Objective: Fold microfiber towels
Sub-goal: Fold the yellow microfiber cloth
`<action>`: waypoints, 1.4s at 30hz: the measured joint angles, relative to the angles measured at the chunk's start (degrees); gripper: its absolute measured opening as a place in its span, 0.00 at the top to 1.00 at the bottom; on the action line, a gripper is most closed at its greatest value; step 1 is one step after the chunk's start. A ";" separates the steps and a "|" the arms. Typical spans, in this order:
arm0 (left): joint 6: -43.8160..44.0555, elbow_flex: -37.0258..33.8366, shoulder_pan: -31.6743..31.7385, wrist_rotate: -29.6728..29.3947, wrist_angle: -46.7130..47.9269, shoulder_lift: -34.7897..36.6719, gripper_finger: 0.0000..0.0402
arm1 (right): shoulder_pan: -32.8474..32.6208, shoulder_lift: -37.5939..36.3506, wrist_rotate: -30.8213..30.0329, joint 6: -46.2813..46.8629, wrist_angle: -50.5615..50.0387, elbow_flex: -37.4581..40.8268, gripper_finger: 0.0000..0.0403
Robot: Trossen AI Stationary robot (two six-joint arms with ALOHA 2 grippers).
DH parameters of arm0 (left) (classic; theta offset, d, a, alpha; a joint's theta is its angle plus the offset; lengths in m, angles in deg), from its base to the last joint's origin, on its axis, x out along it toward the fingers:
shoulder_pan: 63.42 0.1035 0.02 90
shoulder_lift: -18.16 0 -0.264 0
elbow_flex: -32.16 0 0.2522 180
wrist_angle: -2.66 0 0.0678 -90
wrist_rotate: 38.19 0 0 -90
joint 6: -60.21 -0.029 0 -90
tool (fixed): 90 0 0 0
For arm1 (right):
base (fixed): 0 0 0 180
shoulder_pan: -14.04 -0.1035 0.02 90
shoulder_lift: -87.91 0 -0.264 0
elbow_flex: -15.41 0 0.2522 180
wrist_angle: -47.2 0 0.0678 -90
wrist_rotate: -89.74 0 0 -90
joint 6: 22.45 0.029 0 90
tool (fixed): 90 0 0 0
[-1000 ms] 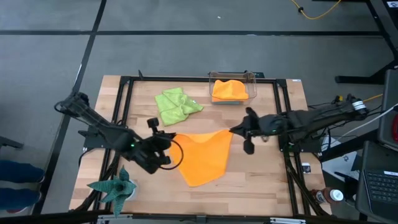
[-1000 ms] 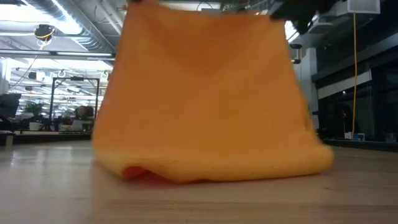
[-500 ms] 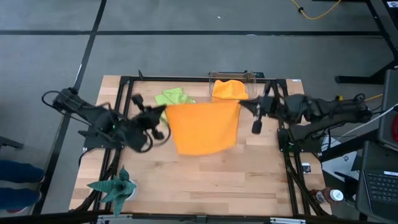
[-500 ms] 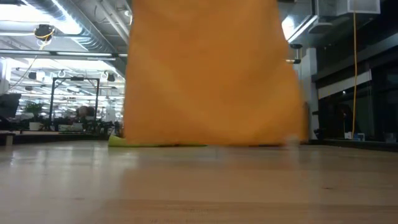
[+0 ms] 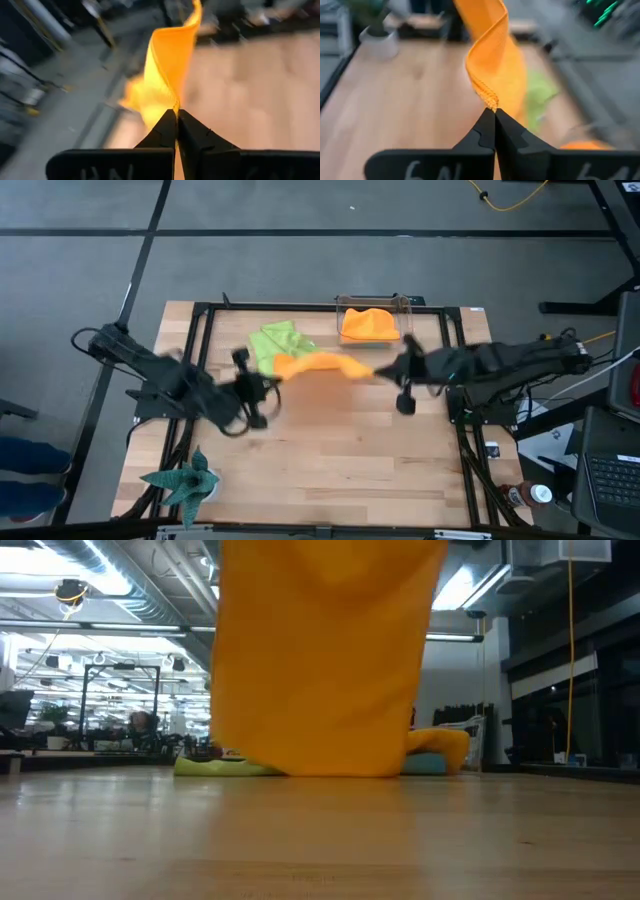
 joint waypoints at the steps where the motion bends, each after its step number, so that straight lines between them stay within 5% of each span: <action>1: 3.08 -1.50 -1.35 1.04 0.05 -0.97 1.00 | -1.32 0.45 1.26 2.11 0.17 1.68 1.00; 10: 26.20 -9.33 -14.89 5.19 -12.06 -15.69 1.00 | -16.52 5.15 6.97 21.28 11.43 15.87 1.00; 19: 29.41 -9.44 -18.24 7.15 -27.55 -33.00 1.00 | -23.15 17.33 6.46 35.42 36.61 27.67 1.00; 27: 26.59 -9.46 -10.92 3.26 -12.19 -27.76 1.00 | -15.47 18.51 -1.35 21.33 29.70 21.30 1.00; 34: 25.90 -9.48 -1.25 6.48 3.86 -25.18 1.00 | -4.85 18.95 -8.69 17.35 19.21 19.01 1.00; 42: 19.90 -14.41 7.77 8.74 2.83 -25.18 1.00 | 5.12 23.50 -9.15 13.21 18.87 18.99 1.00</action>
